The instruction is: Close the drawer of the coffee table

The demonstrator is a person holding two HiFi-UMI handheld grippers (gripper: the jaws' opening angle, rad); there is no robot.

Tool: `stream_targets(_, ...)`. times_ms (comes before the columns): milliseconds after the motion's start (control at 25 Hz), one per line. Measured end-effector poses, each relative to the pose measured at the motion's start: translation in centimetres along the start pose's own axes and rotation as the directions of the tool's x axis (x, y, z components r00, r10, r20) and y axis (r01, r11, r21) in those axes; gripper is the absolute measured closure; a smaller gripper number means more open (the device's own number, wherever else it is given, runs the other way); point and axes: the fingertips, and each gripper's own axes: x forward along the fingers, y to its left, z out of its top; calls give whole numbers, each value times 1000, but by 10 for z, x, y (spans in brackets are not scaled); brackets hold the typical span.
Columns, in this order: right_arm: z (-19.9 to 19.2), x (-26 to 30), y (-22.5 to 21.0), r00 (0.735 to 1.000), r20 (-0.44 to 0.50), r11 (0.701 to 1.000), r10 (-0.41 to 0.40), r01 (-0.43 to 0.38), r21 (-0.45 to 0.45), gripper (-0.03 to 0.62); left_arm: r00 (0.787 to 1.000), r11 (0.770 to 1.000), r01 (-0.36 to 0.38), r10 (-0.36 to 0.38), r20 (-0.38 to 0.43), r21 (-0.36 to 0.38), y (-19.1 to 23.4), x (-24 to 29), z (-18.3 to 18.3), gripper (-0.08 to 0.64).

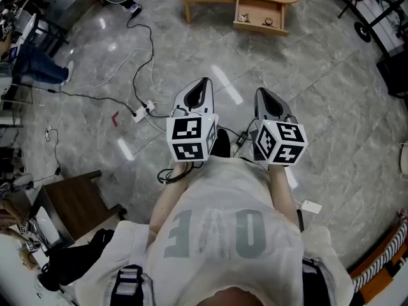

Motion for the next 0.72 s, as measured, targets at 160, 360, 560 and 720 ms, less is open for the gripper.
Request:
stream_targets(160, 6, -1, -6, 1000, 25, 1000, -11, 12, -19, 588, 1000, 1000, -9, 9, 13, -28, 8, 8, 3, 552)
stream_targets(360, 15, 17, -17, 999, 38, 998, 4, -1, -59, 588, 998, 994, 10, -4, 59, -106, 19, 41, 13, 552)
stream_targets(560, 35, 53, -46, 998, 47, 996, -39, 43, -73, 588, 997, 993, 13, -4, 79, -114, 39, 94, 29, 552)
stream_targets(720, 56, 100, -53, 998, 31, 995, -56, 58, -78, 588, 996, 991, 30, -19, 88, -128, 63, 139, 51, 552)
